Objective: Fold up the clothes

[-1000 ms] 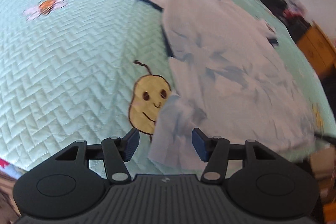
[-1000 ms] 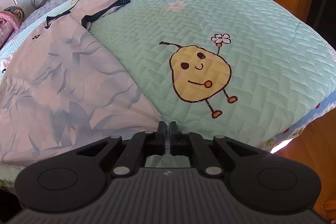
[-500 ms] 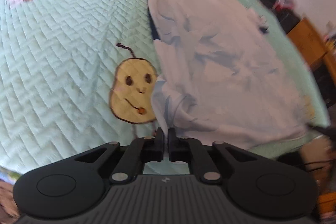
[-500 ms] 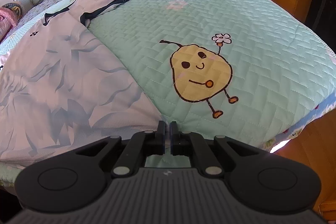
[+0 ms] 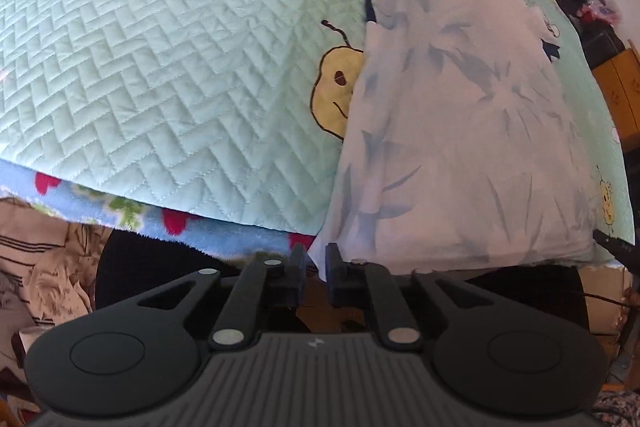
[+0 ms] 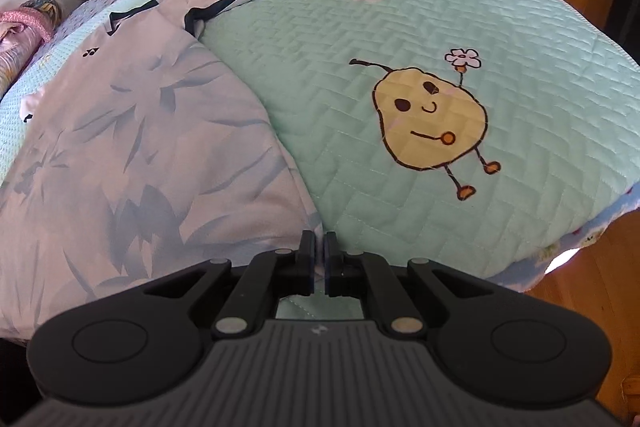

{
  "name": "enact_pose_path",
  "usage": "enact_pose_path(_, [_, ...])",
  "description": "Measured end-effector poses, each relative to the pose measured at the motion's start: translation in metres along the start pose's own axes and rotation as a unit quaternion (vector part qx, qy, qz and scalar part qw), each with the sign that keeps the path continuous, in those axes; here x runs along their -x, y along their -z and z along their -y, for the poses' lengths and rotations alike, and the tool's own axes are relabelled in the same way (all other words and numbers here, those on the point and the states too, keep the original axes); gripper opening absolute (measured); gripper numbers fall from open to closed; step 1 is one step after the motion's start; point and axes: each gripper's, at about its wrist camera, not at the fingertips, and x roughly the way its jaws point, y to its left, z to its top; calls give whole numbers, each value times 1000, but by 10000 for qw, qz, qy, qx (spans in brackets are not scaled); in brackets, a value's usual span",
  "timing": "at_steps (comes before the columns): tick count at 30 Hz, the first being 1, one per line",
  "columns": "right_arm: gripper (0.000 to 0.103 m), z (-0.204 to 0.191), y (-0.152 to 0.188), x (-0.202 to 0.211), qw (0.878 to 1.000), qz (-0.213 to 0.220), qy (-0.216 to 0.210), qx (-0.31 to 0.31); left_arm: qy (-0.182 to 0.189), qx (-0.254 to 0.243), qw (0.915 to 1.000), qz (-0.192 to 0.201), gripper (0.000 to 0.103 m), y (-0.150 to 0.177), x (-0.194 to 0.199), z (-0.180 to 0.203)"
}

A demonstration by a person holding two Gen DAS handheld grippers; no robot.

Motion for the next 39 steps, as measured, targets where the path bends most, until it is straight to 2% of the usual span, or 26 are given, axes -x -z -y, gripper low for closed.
enact_pose_path(1, [5,0,0,1,10000,-17,11,50,-37,3,9999,102,23,-1,4,-1])
enact_pose_path(3, [7,-1,1,1,9999,-55,-10,124,9,-24,9990,450,28,-7,17,-2])
enact_pose_path(6, [8,-1,2,0,9998,-93,-2,148,293,135,9957,871,48,-24,21,1])
enact_pose_path(7, [8,-1,2,-1,9999,-103,13,128,383,201,9943,977,50,-31,19,2])
enact_pose_path(15, [8,-5,0,-2,9998,-143,126,103,517,406,9893,1303,50,-98,-31,12])
enact_pose_path(18, [9,-6,0,-2,9997,-154,182,90,666,572,9882,1256,50,-120,-50,10])
enact_pose_path(20, [9,-9,0,-2,9995,-157,236,127,737,505,9888,1194,50,-130,-60,15])
enact_pose_path(22, [9,-9,-1,-1,9994,-162,271,117,646,348,9906,1156,50,-138,-69,22])
enact_pose_path(24, [17,-8,-1,2,9994,-196,276,-3,596,330,9915,1112,48,-143,-77,24])
enact_pose_path(26, [28,-5,-1,7,9994,-216,189,-168,558,288,9921,1085,41,-146,-85,26])
enact_pose_path(27, [30,-4,-1,9,9994,-218,153,-231,540,193,9922,1106,19,-146,-86,28])
enact_pose_path(28, [32,-4,0,11,9994,-209,141,-254,440,68,9927,1125,3,-145,-86,30])
enact_pose_path(31, [33,-7,2,16,9995,-160,192,-183,-132,-255,9913,1282,3,-141,-80,35])
enact_pose_path(33, [33,-9,3,21,9998,-74,175,-88,-382,-343,9888,1399,4,-142,-76,30])
enact_pose_path(39, [33,-12,-7,29,9994,327,-115,-30,-593,-123,9874,1461,9,-145,-67,13])
